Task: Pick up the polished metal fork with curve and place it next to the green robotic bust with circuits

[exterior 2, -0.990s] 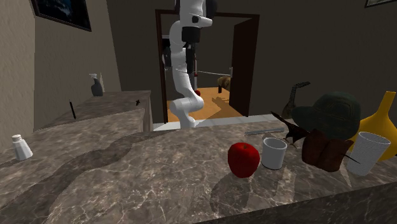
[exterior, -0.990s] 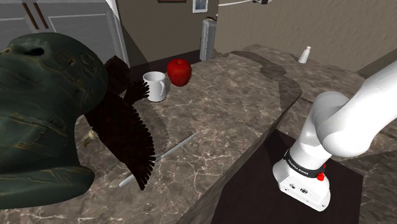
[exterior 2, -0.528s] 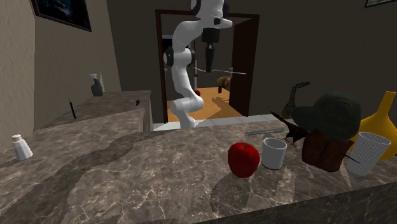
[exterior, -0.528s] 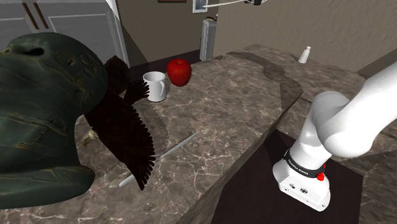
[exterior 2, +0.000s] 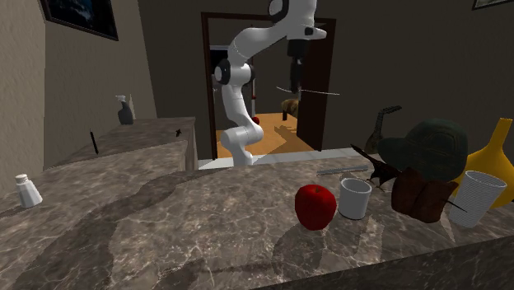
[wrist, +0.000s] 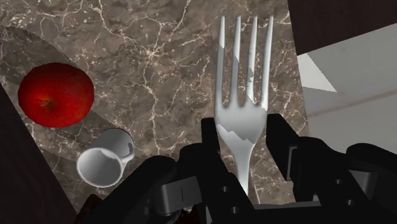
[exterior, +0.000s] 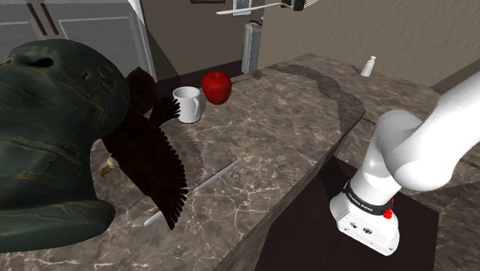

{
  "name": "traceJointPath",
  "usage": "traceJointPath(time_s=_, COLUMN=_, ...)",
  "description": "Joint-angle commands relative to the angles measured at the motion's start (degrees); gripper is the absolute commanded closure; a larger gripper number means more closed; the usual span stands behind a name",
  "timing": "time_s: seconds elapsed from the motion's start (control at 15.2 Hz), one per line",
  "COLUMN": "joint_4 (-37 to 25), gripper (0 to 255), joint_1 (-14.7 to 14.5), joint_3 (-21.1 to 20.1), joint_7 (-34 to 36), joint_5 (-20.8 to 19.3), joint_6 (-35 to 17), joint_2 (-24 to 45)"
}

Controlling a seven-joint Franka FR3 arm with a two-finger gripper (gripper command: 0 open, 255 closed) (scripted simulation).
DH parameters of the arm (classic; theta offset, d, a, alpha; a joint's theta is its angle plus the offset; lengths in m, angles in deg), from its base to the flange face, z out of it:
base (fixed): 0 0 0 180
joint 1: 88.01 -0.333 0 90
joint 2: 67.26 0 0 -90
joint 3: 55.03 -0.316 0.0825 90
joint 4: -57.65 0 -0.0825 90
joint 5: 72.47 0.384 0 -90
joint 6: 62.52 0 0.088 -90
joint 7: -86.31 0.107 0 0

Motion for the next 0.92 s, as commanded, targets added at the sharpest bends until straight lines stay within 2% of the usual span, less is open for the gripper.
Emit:
traceJointPath(time_s=0.0, joint_4=-1.22, gripper=255, joint_1=-0.68, joint_3=-2.26, joint_7=3.21, joint_5=1.0, joint_6=0.35, joint_2=0.95)
traceJointPath(time_s=0.59, joint_4=-9.31, gripper=255, joint_1=-3.92, joint_3=-12.34, joint_7=17.34, joint_5=3.6, joint_6=0.65, joint_2=8.9)
traceJointPath(time_s=0.86, joint_4=-3.43, gripper=255, joint_1=-4.0, joint_3=-12.0, joint_7=16.98, joint_5=4.03, joint_6=-2.92, joint_2=6.53)
